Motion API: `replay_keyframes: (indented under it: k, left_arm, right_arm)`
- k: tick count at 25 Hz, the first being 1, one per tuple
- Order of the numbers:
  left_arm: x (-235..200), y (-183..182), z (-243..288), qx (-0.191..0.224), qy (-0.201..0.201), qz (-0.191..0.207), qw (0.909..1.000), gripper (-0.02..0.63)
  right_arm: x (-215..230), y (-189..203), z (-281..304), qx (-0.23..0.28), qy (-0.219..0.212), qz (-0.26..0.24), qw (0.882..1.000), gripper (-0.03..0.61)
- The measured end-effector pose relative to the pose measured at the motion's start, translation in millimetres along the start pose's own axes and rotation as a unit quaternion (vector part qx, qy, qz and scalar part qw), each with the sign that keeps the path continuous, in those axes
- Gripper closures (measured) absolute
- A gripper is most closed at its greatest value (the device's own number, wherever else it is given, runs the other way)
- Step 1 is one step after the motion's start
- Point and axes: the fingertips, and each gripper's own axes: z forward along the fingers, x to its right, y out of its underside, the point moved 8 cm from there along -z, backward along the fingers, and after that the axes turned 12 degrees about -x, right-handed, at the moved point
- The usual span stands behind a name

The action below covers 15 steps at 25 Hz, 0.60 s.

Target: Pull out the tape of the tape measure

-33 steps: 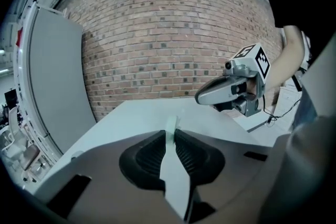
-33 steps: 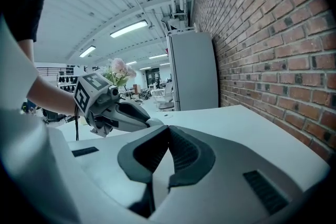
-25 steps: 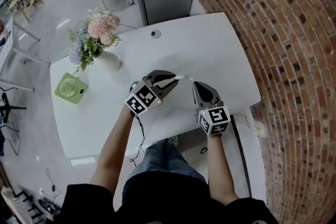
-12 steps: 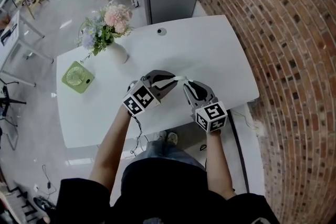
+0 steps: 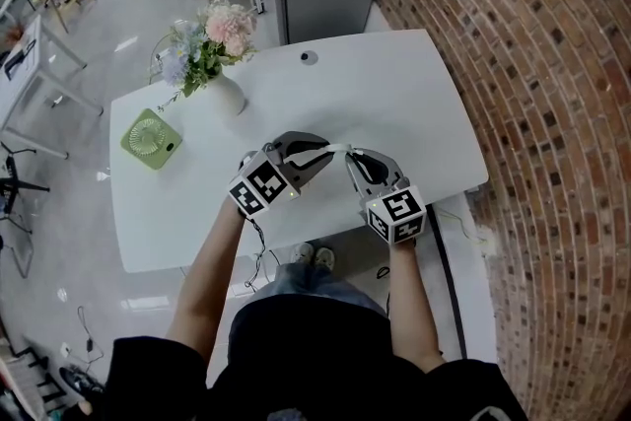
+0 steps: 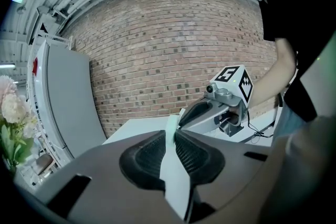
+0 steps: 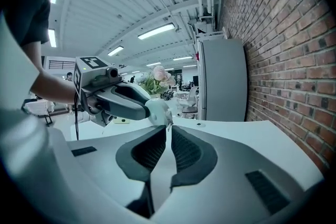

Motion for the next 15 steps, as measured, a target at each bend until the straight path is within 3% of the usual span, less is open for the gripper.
replay_keyframes:
  k: [7, 15]
  left_arm:
    - [3.8, 4.8, -6.8, -0.003, 0.003, -0.003, 1.0, 0.543]
    - [1.4, 25.6, -14.4, -0.027, -0.012, -0.014, 0.9995, 0.543]
  right_arm:
    - [-6.4, 0.5, -3.3, -0.009, 0.009, -0.036, 0.999, 0.575]
    - [17.1, 17.4, -18.3, -0.034, 0.081, -0.027, 0.996, 0.575]
